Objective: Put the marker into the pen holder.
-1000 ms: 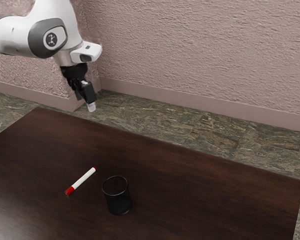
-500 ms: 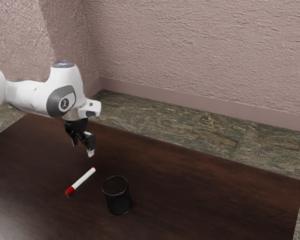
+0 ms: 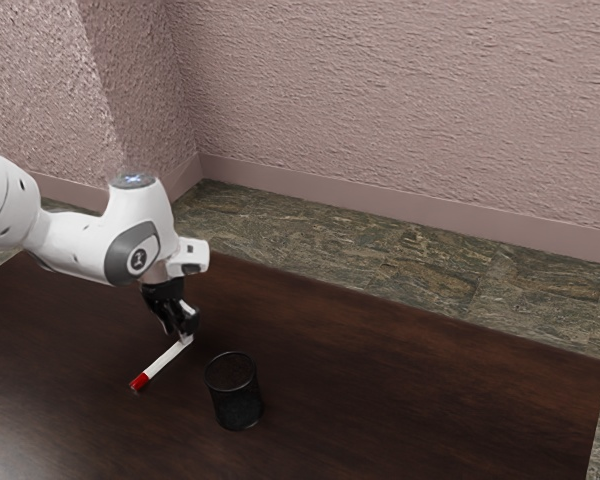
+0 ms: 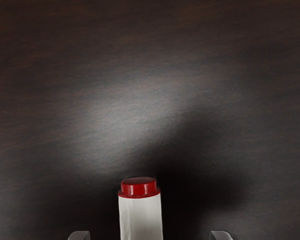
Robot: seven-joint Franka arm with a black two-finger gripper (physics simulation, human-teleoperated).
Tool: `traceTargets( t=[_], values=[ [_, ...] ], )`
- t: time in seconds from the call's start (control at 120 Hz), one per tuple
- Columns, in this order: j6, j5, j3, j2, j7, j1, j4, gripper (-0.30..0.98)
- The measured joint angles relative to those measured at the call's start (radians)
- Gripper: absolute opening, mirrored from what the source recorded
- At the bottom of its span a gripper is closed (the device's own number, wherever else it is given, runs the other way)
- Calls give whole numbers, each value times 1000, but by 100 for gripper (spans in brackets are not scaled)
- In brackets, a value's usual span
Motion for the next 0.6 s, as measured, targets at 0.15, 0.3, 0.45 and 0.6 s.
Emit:
traceTargets(
  t=[0.15, 0.3, 0.45, 0.6],
  values=[
    [15, -2, 0, 22, -12, 5, 0, 24],
    [22, -3, 0, 39, -21, 4, 0, 23],
    [25, -4, 0, 47, -29, 4, 0, 15],
    [27, -1, 0, 47, -35, 2, 0, 1]
  ],
)
